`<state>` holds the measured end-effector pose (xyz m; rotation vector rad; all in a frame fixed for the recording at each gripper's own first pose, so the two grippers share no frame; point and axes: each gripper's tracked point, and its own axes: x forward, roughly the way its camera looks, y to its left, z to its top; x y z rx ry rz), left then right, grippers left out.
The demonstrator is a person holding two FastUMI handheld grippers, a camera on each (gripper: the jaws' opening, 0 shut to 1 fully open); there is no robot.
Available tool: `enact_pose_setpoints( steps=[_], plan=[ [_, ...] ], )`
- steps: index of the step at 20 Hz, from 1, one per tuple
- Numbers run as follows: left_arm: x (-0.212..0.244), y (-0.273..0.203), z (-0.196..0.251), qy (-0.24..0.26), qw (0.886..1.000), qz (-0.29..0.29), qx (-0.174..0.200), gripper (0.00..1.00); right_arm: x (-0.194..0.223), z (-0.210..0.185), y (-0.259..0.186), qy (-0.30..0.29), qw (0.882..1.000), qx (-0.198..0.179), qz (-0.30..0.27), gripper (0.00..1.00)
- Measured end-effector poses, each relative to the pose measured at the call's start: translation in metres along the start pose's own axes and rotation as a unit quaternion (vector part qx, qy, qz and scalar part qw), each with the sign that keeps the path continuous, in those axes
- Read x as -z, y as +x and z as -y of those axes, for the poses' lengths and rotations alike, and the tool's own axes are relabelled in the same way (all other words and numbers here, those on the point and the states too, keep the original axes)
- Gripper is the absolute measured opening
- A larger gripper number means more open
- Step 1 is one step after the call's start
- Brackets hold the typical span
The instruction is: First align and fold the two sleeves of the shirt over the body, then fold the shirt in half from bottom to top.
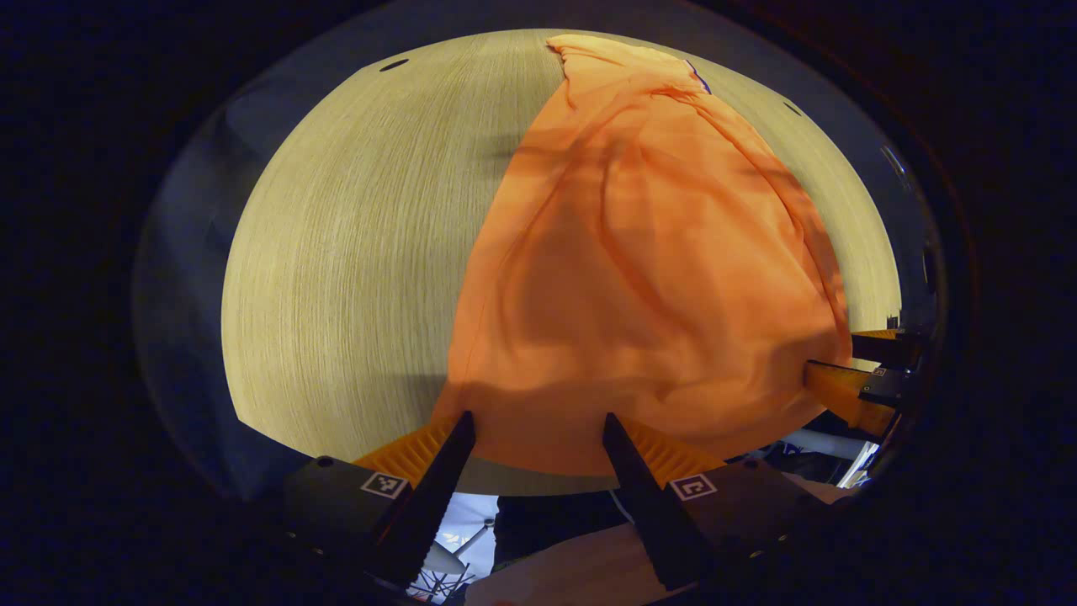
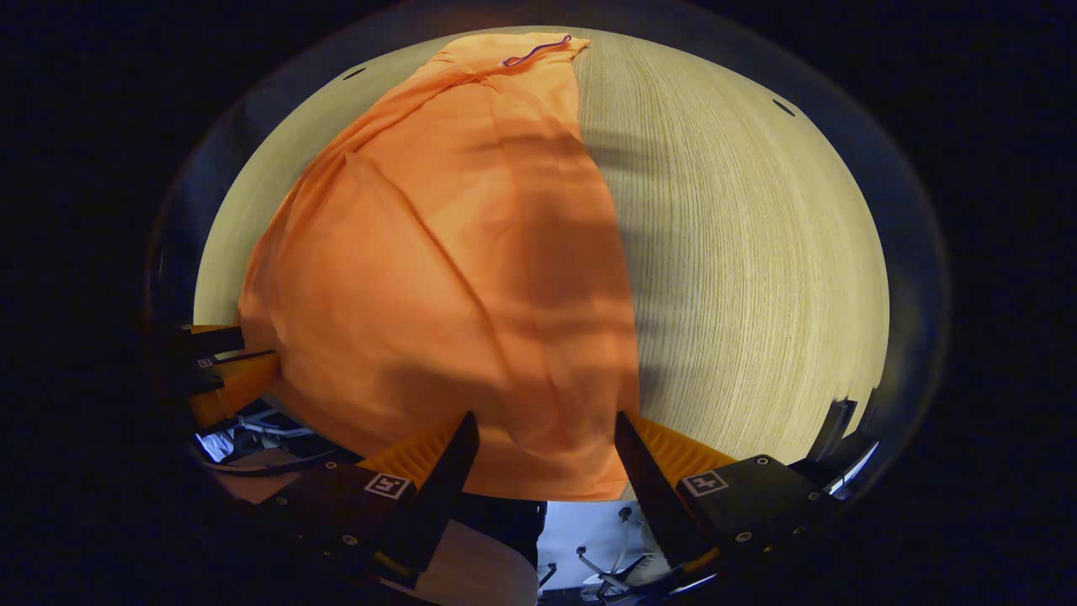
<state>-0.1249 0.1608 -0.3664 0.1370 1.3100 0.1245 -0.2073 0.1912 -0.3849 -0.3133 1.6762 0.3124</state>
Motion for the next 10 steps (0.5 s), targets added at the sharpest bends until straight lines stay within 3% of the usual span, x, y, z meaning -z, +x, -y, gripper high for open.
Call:
enact_pose_setpoints(
  steps=[1, 2, 3, 4, 6, 7, 9, 10],
  plan=[
    [0.001, 0.002, 0.001, -0.007, 1.000, 0.002, 0.001, 0.96, -0.001, 0.000, 0.001, 0.003, 1.000, 0.000, 0.002, 1.00],
    [-0.001, -0.003, 0.002, -0.012, 1.000, 0.010, 0.001, 0.90, -0.001, 0.000, 0.000, 0.004, 1.000, 0.000, 0.006, 0.97],
    [-0.004, -0.002, 0.004, -0.013, 1.000, 0.024, 0.004, 0.84, -0.001, -0.001, -0.001, 0.004, 1.000, -0.001, 0.013, 0.82],
    [-0.011, -0.002, 0.008, -0.021, 0.999, 0.046, 0.017, 0.57, -0.002, -0.003, -0.002, 0.000, 1.000, -0.002, 0.020, 0.71],
    [-0.016, -0.001, 0.013, -0.036, 0.997, 0.057, 0.036, 0.02, -0.001, -0.008, -0.001, -0.004, 0.999, -0.019, 0.028, 0.28],
    [-0.017, -0.002, 0.014, -0.044, 0.996, 0.057, 0.045, 0.01, -0.001, -0.007, 0.000, -0.008, 0.999, -0.025, 0.030, 0.07],
    [-0.015, -0.004, 0.014, -0.047, 0.996, 0.058, 0.054, 0.01, -0.003, -0.008, 0.000, 0.018, 0.998, -0.043, 0.035, 0.07],
    [-0.016, -0.002, 0.014, -0.041, 0.996, 0.057, 0.054, 0.01, 0.000, -0.008, 0.000, 0.027, 0.998, -0.053, 0.027, 0.00]
  ],
)
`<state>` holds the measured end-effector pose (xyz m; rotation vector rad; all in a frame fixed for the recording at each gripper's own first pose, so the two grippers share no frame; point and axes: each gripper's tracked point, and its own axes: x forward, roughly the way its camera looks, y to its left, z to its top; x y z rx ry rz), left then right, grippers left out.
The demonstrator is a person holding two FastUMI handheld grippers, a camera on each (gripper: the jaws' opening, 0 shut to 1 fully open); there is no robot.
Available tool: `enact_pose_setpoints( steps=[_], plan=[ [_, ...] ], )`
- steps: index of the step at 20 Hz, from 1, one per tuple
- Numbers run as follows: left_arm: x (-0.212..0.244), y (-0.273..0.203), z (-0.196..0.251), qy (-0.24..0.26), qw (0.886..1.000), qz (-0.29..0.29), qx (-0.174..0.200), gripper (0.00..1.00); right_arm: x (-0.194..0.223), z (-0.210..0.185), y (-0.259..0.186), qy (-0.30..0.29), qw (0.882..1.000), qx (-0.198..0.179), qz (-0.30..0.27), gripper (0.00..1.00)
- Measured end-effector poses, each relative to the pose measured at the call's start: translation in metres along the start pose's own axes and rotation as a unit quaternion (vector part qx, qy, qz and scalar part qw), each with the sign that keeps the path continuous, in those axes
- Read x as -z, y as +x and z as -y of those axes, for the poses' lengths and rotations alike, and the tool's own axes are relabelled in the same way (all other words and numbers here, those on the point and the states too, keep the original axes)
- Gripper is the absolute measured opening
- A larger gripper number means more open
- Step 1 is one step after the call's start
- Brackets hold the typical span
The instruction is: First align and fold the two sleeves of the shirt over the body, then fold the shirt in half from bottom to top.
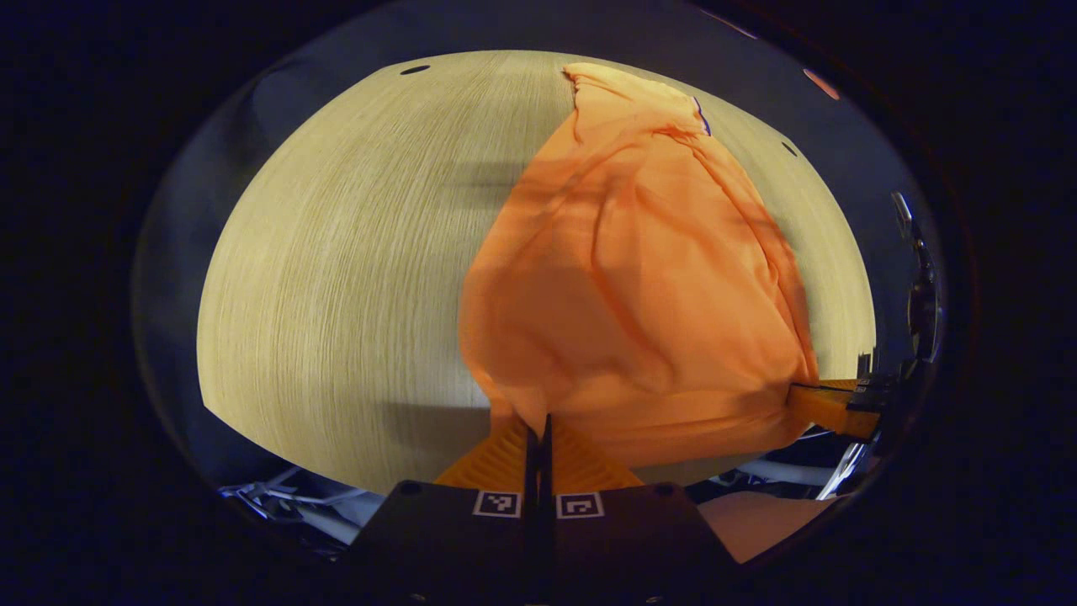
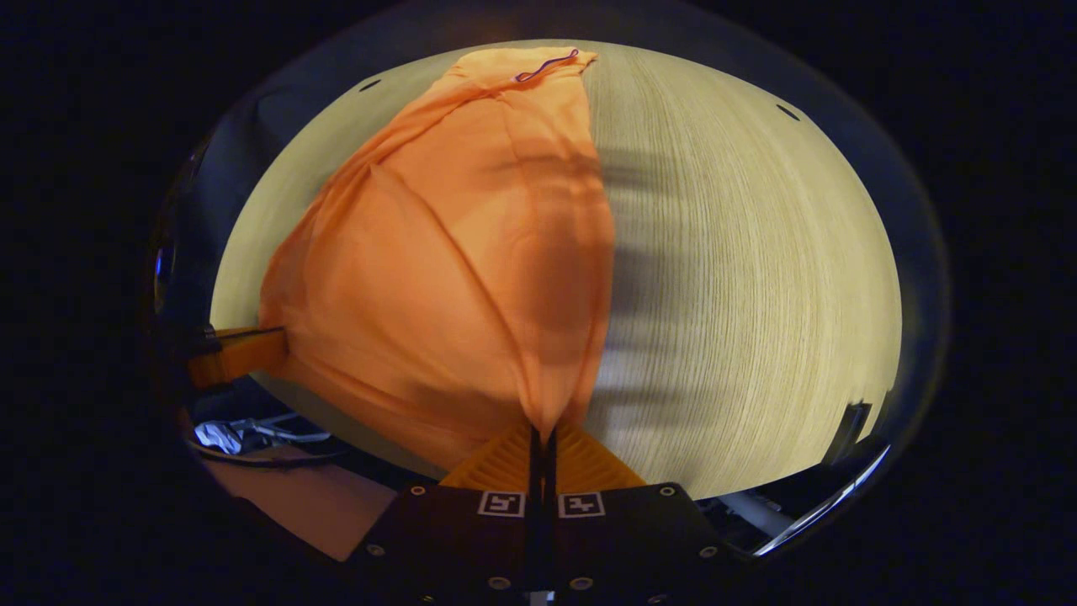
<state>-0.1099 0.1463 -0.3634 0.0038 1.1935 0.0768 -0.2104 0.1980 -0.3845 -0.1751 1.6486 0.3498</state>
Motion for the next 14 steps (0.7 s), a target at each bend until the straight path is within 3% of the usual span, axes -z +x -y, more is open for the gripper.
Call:
enact_pose_setpoints(
  steps=[7, 14],
  plan=[
    [-0.013, -0.012, 0.000, 0.030, 1.000, 0.006, -0.005, 0.01, -0.014, -0.002, -0.018, 0.010, 1.000, -0.015, -0.003, 0.00],
    [-0.070, -0.037, 0.003, 0.024, 0.998, 0.053, 0.005, 0.01, -0.077, 0.001, -0.048, 0.021, 0.998, -0.030, 0.047, 0.00]
  ],
)
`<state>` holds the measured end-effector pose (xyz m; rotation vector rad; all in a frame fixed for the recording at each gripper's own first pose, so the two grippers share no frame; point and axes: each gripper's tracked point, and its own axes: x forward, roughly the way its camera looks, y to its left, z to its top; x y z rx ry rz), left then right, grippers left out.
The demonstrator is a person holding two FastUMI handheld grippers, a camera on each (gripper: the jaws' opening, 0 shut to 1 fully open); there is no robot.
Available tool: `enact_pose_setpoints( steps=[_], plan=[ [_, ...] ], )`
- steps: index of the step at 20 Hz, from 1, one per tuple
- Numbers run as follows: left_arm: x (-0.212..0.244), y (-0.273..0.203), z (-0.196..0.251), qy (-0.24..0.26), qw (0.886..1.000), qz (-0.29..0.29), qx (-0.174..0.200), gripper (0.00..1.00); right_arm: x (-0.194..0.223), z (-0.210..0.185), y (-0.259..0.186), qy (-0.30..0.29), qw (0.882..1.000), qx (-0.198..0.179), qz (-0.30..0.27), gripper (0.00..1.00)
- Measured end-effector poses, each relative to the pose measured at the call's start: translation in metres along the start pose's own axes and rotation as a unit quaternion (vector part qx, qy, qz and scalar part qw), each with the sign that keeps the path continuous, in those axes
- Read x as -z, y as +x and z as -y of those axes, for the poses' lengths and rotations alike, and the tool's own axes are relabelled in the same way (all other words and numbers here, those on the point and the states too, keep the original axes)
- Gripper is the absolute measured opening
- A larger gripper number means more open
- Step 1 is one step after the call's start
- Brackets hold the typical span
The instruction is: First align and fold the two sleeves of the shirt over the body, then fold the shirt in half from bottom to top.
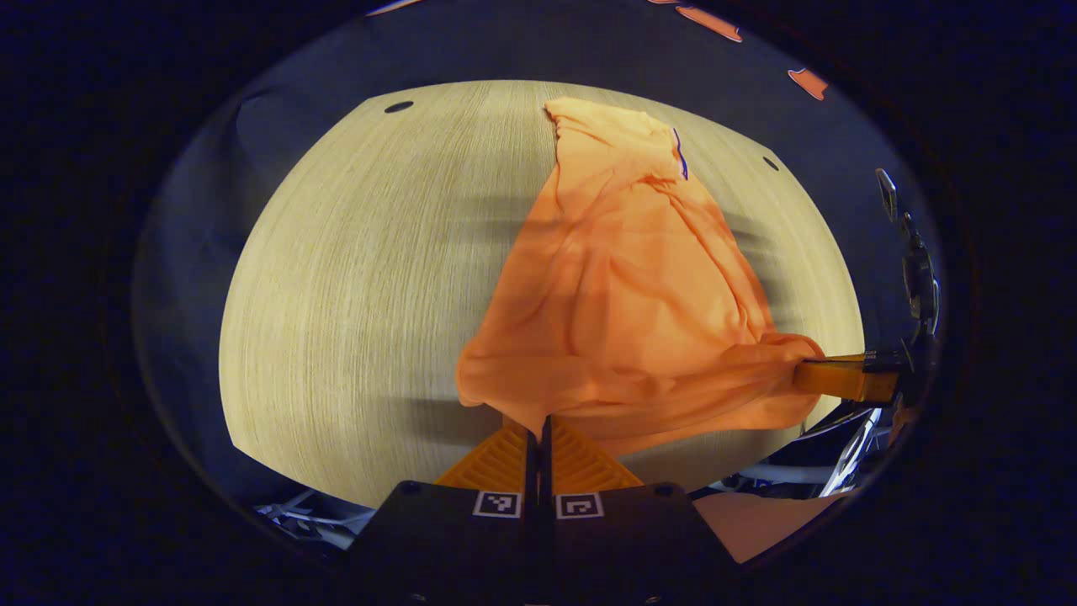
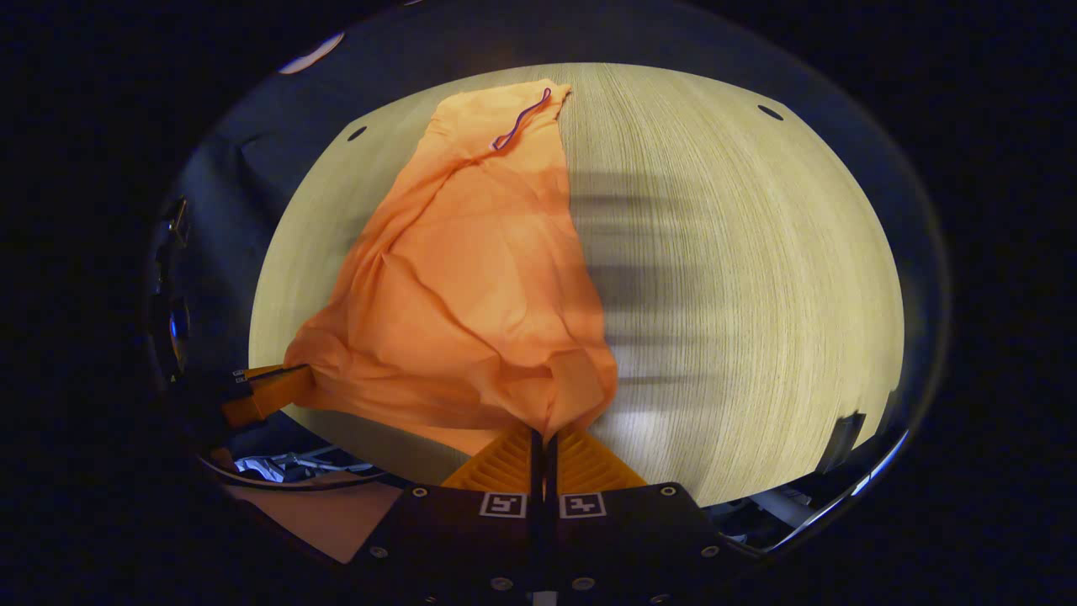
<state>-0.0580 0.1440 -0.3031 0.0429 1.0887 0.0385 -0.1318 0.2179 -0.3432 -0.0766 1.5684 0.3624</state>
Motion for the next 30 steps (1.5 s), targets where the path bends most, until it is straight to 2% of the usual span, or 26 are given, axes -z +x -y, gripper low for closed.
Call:
enact_pose_setpoints(
  steps=[11, 15, 22, 24, 30],
  plan=[
    [-0.140, 0.010, 0.004, 0.031, 0.996, 0.088, 0.006, 0.01, -0.144, 0.013, -0.017, -0.003, 0.996, -0.001, 0.093, 0.00],
    [-0.184, 0.010, 0.008, 0.065, 0.991, 0.114, 0.005, 0.01, -0.189, 0.017, -0.021, -0.004, 0.993, 0.002, 0.119, 0.00],
    [-0.248, 0.019, 0.009, 0.061, 0.986, 0.154, 0.008, 0.00, -0.268, 0.024, -0.021, 0.003, 0.988, 0.003, 0.153, 0.00],
    [-0.262, 0.027, 0.007, 0.059, 0.985, 0.161, 0.006, 0.00, -0.290, 0.025, -0.019, 0.004, 0.987, 0.005, 0.158, 0.00],
    [-0.265, 0.037, 0.008, 0.047, 0.986, 0.163, 0.001, 0.00, -0.342, 0.033, 0.010, 0.030, 0.987, 0.013, 0.160, 0.00]
  ],
)
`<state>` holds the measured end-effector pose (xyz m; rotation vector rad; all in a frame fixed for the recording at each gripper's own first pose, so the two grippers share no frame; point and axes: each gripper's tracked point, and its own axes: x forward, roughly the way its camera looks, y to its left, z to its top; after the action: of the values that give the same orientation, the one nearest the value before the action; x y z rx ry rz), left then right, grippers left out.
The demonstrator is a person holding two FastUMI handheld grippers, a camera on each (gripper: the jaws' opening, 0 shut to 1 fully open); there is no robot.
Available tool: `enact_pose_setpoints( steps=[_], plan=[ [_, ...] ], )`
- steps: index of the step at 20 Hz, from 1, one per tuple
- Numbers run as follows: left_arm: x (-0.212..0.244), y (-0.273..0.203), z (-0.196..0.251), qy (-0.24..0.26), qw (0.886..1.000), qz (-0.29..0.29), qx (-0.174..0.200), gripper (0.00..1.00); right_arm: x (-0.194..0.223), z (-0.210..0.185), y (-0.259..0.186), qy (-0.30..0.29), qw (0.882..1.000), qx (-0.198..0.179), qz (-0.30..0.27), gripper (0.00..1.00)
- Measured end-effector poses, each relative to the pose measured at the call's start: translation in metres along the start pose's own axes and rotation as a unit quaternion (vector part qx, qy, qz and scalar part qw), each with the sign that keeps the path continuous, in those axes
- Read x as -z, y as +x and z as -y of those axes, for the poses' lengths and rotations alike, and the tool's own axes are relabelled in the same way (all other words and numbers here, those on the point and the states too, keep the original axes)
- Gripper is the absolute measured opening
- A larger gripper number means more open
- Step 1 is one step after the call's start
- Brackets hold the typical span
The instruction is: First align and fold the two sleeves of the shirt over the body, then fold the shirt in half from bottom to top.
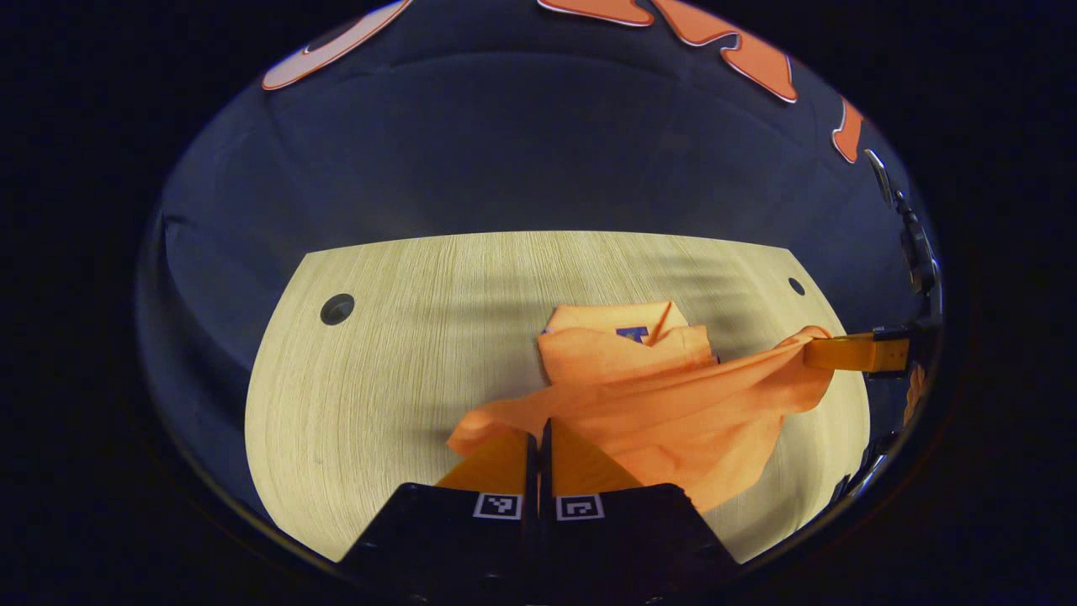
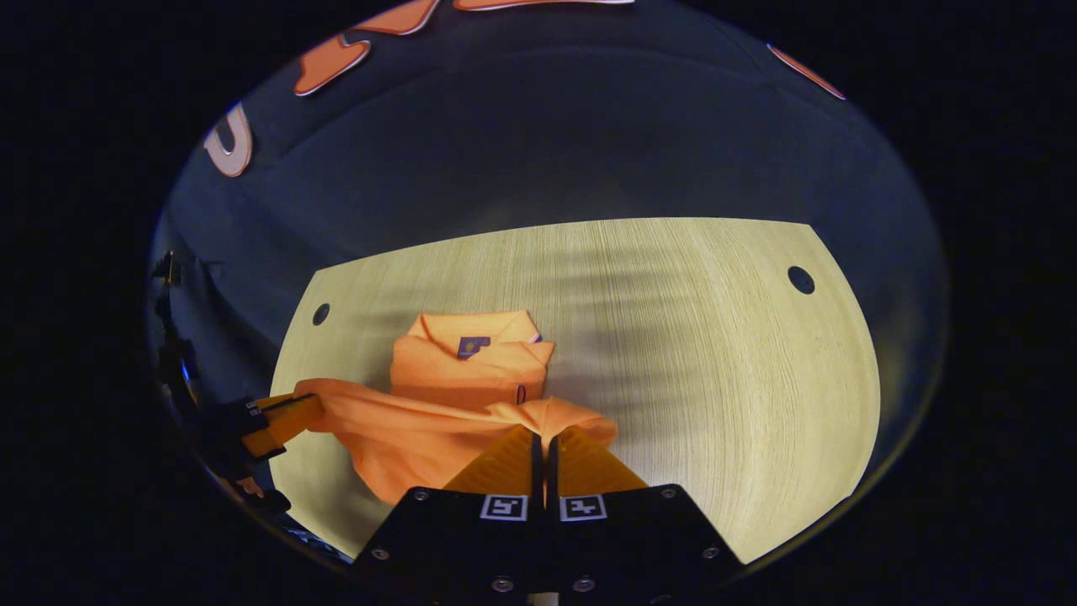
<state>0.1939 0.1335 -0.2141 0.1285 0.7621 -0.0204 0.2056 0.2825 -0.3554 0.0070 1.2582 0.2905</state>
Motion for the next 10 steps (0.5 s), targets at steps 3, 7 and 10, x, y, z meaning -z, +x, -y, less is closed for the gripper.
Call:
enact_pose_setpoints(
  steps=[3, 7, 10],
  plan=[
    [-0.006, 0.005, -0.005, 0.007, 1.000, 0.000, -0.008, 0.00, -0.004, -0.003, 0.028, -0.003, 1.000, -0.007, -0.015, 0.00],
    [-0.012, 0.021, -0.016, 0.024, 1.000, 0.001, -0.017, 0.00, -0.007, -0.002, 0.055, 0.000, 1.000, -0.006, -0.027, 0.00],
    [0.000, 0.044, -0.016, 0.016, 0.999, -0.021, -0.026, 0.00, -0.009, -0.003, 0.068, 0.009, 0.999, -0.012, -0.029, 0.00]
  ],
)
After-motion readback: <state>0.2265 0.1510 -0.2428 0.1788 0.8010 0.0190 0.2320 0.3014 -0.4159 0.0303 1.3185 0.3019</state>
